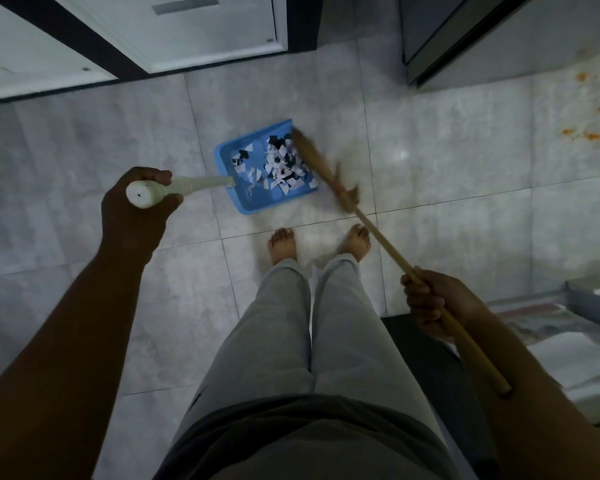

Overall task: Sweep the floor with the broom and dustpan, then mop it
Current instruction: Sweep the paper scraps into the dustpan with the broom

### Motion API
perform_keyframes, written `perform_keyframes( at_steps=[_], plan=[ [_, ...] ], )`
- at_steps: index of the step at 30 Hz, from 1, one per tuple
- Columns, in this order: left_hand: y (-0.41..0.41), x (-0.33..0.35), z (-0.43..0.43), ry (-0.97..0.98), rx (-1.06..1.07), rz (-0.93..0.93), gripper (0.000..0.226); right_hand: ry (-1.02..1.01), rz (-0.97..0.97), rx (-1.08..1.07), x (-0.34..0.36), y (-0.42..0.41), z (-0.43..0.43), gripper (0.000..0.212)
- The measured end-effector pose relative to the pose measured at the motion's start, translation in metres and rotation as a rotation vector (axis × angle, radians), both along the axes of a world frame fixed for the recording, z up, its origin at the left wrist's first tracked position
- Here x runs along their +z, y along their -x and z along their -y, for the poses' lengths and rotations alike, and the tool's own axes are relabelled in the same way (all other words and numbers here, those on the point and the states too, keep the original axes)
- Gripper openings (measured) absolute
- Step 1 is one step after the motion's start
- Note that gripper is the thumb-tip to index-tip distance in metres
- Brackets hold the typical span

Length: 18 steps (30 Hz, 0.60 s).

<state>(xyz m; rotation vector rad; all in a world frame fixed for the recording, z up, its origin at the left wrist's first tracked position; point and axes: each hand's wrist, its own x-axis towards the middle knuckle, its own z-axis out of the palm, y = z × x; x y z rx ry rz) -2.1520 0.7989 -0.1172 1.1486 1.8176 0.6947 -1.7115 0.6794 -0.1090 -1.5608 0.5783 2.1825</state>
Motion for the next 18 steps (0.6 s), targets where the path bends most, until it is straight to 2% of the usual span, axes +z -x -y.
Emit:
perform_keyframes(
  at_steps=[4, 10, 18],
  plan=[
    [0.002, -0.002, -0.001, 0.000, 0.015, 0.010, 0.032, -0.048, -0.163, -0.030, 0.019, 0.000, 0.003, 0.042],
    [-0.001, 0.000, -0.005, -0.017, 0.018, 0.028, 0.034, -0.104, -0.257, -0.067, 0.034, -0.035, -0.007, 0.038],
    [0.005, 0.006, 0.001, -0.013, 0.078, 0.059, 0.035, -0.134, -0.005, 0.044, 0.025, -0.040, -0.053, 0.034]
  ],
)
